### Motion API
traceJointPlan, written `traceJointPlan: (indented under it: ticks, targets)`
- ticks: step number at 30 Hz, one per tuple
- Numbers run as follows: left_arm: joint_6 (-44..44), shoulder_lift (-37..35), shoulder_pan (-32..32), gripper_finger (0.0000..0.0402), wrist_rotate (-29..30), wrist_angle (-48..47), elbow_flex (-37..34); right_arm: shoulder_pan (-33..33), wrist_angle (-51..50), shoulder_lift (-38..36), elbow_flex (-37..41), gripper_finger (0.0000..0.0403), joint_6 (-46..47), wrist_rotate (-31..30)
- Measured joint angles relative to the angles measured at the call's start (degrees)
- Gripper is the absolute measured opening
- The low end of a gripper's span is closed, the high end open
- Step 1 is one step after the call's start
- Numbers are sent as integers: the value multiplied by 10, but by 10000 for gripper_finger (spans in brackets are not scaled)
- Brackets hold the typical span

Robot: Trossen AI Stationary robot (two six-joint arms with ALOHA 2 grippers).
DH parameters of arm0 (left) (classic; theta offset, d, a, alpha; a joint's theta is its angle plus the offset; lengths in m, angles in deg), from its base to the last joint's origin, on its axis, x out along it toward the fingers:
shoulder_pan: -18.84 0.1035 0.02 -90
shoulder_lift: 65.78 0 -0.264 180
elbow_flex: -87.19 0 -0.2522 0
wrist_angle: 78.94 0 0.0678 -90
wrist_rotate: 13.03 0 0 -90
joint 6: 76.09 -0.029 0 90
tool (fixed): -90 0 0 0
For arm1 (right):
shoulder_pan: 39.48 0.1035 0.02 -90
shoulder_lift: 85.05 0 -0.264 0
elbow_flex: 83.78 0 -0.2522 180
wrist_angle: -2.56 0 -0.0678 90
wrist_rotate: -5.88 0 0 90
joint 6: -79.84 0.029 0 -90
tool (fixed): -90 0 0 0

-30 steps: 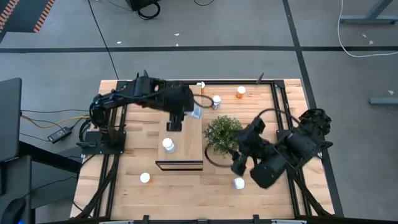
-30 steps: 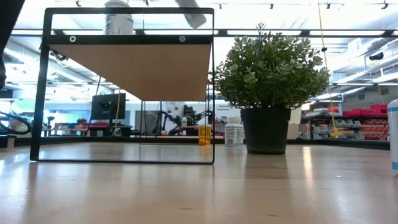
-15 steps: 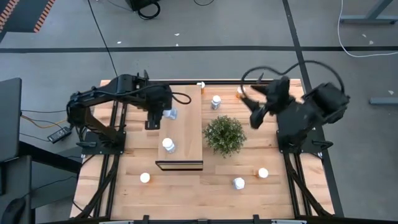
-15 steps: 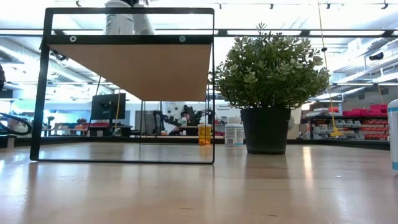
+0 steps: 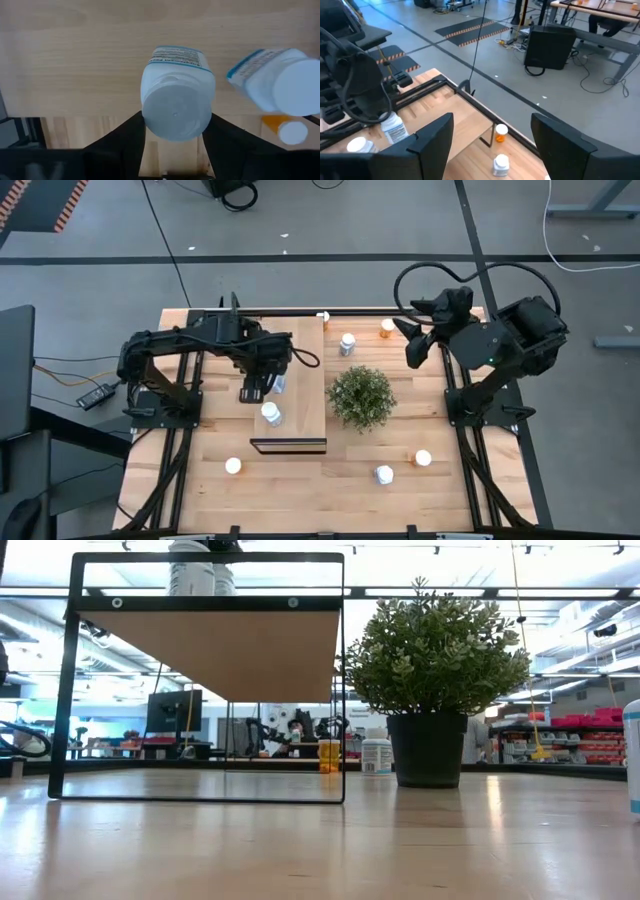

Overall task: Pick and place medicine bottles onto shelf by color
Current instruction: Put the bottom left white pill bottle on the shelf aligned with the other white pill bottle

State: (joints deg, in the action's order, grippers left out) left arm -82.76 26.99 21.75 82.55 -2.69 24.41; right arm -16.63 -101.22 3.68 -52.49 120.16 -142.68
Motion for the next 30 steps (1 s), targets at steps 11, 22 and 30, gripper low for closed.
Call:
traceJointPlan:
  ticks: [11, 22, 30]
  targets:
    - [0, 6, 5, 202, 3, 1, -7, -3, 0, 2, 0, 273, -27, 4]
    - [19, 21, 1, 206, -1, 0, -35, -6, 0, 2, 0, 273, -37, 5]
    - [28, 21, 1, 254, 11, -1, -35, -11, 0, 2, 0, 273, -47, 5]
